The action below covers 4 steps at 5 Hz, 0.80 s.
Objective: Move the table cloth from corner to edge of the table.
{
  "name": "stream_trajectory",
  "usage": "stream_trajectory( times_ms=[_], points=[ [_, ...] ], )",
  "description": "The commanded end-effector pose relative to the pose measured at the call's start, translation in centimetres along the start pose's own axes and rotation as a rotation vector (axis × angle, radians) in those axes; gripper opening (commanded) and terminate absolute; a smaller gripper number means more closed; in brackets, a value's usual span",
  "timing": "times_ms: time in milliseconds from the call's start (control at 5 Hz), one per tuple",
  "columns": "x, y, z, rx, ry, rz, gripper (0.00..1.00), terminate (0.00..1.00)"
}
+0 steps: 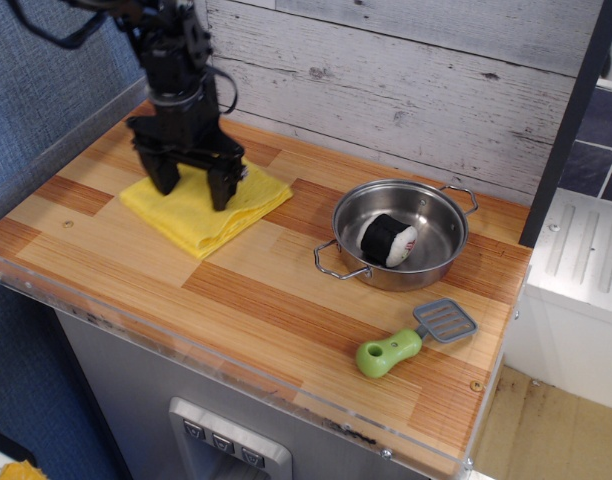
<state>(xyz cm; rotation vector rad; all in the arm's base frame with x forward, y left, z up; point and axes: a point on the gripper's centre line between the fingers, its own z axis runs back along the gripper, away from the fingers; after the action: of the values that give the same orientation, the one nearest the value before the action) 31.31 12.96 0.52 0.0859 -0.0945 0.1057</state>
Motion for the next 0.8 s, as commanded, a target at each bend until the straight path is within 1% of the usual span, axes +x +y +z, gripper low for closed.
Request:
stream_trajectory(
  times_ms=[0,200,400,600],
  points=[
    [-4.5,1.7,0.1,0.029,0.029,0.015,1.00,0.00],
    [-6.7,2.7,0.3,0.062,0.052,0.040,1.00,0.00],
    [-8.4,3.4,0.0,0.068,0.079,0.069,1.00,0.00],
    [-8.5,3.1,0.5,0.060,0.072,0.069,1.00,0.00]
  ],
)
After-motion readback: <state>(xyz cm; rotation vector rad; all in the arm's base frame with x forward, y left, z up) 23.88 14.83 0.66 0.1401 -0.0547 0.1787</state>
